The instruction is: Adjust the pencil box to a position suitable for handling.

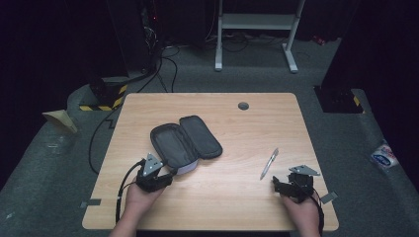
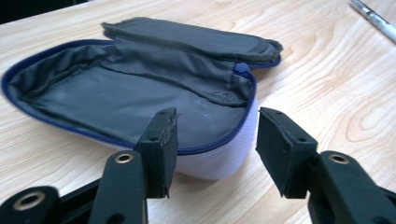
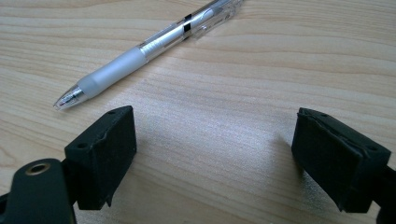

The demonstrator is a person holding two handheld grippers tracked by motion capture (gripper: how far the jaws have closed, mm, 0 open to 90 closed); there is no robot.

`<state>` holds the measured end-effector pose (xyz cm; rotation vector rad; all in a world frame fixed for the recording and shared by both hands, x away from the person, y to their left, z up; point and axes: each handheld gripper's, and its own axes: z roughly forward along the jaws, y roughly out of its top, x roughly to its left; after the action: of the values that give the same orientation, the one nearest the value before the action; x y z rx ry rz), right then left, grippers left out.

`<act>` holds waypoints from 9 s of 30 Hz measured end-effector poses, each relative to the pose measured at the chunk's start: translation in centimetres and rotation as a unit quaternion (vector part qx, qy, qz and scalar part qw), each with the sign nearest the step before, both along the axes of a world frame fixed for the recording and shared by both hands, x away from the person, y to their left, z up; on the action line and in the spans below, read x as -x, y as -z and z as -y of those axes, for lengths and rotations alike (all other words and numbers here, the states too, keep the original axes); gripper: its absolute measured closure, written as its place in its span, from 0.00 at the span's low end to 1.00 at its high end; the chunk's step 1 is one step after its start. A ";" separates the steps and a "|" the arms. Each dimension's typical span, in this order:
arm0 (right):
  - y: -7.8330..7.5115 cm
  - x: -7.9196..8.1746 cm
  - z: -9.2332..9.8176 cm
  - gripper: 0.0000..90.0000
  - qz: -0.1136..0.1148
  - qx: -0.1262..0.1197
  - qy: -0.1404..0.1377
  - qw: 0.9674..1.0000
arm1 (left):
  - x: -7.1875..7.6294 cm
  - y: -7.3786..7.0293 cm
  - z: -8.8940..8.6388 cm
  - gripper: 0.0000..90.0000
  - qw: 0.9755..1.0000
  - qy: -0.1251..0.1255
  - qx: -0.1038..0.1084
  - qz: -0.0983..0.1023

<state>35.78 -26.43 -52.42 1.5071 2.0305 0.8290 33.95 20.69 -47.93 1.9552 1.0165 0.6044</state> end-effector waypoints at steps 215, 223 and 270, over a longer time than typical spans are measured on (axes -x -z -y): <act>-3.4 -0.4 -6.1 0.50 0.105 -0.046 -0.031 0.993 | -1.5 4.5 -4.1 0.55 0.994 -0.088 -0.014 -0.060; -2.0 -1.4 -4.8 0.49 0.069 -0.040 0.004 0.997 | -1.7 4.8 -3.8 0.48 0.993 -0.095 -0.019 -0.067; -0.8 -1.6 -6.4 0.87 0.004 0.013 -0.031 0.999 | -1.6 4.8 -3.6 0.47 0.994 -0.078 -0.020 -0.069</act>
<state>37.37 -19.99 -51.59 1.4322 2.0837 0.8286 35.51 24.26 -52.75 1.9862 1.2608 0.5864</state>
